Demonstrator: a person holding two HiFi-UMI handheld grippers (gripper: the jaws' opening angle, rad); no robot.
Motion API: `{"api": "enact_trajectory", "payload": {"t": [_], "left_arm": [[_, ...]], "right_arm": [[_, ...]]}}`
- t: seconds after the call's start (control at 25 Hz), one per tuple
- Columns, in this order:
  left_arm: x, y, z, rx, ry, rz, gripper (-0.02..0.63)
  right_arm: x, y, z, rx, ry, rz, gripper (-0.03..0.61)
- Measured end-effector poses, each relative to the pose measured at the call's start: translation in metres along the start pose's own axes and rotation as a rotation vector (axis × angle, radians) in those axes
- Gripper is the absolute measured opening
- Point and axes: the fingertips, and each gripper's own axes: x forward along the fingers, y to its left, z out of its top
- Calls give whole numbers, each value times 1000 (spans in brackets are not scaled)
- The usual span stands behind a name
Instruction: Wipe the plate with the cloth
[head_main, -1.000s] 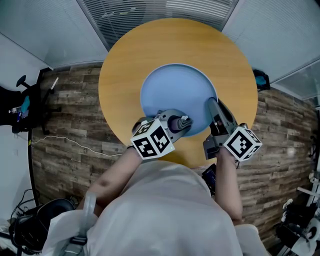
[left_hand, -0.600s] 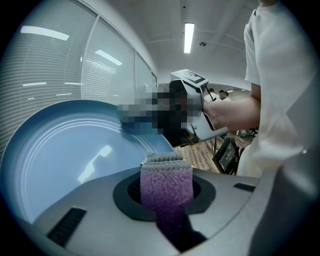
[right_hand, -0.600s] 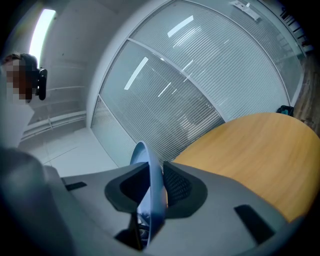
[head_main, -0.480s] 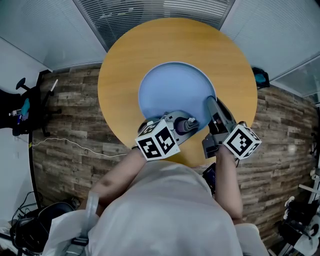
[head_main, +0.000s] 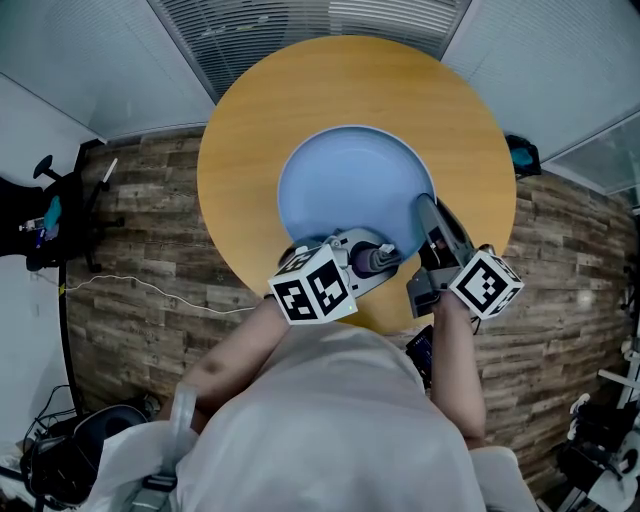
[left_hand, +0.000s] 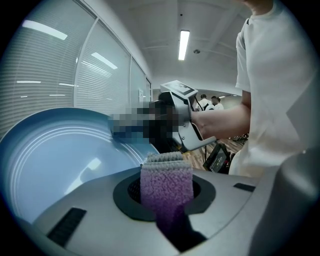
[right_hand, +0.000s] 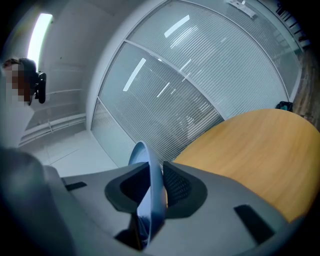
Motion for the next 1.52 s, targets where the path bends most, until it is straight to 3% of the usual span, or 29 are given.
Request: {"api": "enact_trajectory", "payload": {"t": [0.24,0.52,1.04,1.2,1.52], "left_arm": [[-5,-1,-14,36,41,7,81],[-13,9,-31,45,103,73,81],[-45,57,-35,-46,69,272,81],[-53,66,-38,-66,62,315,81],[-63,78,-40,-21,83,390,81]], "right_arm": [[-2,-3,1,-18,0,-12,84],[-6,-7,-1,-49,15,-50,84],[-2,-11,-11,-7,51,-20,83],[-4,-18,-18,-11,88,-50,82],[-8,-37,-42,83,140,-58,77]]}}
